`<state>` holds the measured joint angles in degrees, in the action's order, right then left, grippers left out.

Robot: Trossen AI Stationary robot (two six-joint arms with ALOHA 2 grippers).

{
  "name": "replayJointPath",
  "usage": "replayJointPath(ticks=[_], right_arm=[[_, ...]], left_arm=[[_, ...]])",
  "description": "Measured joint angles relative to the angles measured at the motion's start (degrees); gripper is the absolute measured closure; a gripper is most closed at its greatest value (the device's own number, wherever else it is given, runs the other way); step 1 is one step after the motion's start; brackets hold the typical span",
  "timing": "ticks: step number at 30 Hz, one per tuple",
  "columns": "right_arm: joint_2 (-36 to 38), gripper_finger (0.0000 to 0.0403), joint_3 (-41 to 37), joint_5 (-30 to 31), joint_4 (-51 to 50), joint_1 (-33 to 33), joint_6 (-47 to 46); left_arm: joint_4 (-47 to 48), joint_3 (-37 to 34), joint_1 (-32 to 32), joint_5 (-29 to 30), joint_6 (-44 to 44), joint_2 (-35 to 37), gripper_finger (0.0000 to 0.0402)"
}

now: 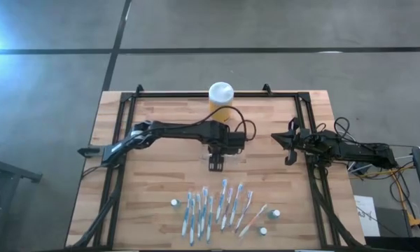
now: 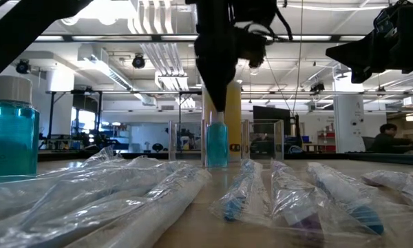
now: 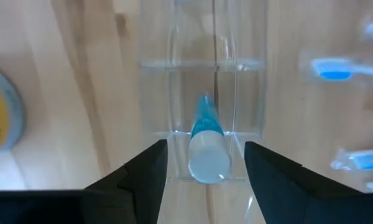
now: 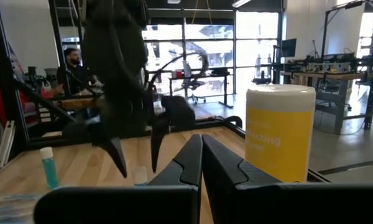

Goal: Pick & Place toothbrushing station
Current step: Put the blue mouthwash into the transparent organizer

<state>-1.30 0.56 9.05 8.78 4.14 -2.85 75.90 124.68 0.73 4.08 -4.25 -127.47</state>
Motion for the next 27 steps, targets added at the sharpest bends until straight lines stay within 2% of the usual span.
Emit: replayJointPath(ticks=[6,9,11,15,20,27], right_arm=[[0.0,0.0394,0.0,-0.1,0.0,0.0,0.0],[0.0,0.0394,0.0,-0.1,0.0,0.0,0.0],[0.0,0.0394,0.0,-0.1,0.0,0.0,0.0],[0.0,0.0394,0.0,-0.1,0.0,0.0,0.0],[0.0,0.0394,0.0,-0.1,-0.1,0.0,0.0],[0.0,0.0394,0.0,-0.1,-0.1,0.0,0.4]], left_arm=[[0.4,1.0,-0.2,0.0,-0.2,4.4,0.0184],[-1.5,-1.7,-0.2,0.0,-2.0,9.0,0.0184],[-6.4,-5.7,-0.2,-0.1,-2.6,12.8,0.0184],[-20.6,-19.5,-0.2,-0.2,-4.5,22.7,0.0184],[-43.1,-42.4,-0.2,0.2,-4.7,38.1,0.0184],[-72.2,-73.5,-0.3,2.6,4.9,59.7,0.0185]])
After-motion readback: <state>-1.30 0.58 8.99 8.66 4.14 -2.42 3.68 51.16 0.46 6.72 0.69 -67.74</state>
